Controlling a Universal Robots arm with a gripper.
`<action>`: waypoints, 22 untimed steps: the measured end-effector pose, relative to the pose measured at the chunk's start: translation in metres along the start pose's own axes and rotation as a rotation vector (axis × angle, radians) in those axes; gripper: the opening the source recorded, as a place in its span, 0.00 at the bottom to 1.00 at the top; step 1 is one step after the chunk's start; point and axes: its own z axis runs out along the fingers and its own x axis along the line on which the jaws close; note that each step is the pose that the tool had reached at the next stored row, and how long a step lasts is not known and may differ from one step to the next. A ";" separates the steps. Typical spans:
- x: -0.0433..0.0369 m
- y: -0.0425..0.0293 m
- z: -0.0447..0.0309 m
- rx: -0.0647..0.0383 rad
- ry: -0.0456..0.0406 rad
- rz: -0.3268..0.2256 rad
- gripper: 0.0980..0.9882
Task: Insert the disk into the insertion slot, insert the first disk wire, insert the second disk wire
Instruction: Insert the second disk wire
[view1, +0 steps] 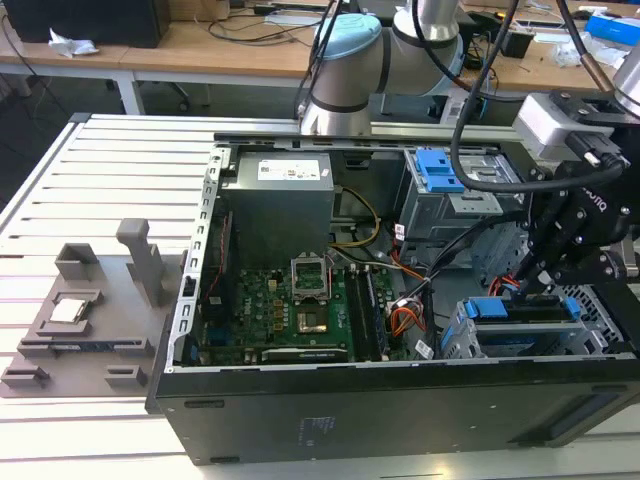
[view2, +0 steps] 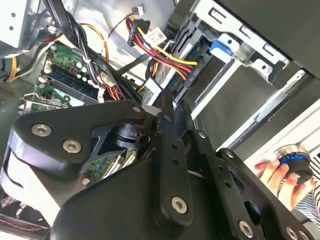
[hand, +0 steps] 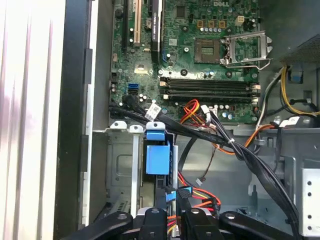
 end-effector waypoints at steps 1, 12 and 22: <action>-0.0001 0.0005 0.0020 0.000 0.0031 -0.001 0.15; -0.0007 0.0002 0.0125 -0.001 0.0356 -0.030 0.12; -0.0005 0.0007 0.0055 -0.001 0.0424 -0.030 0.01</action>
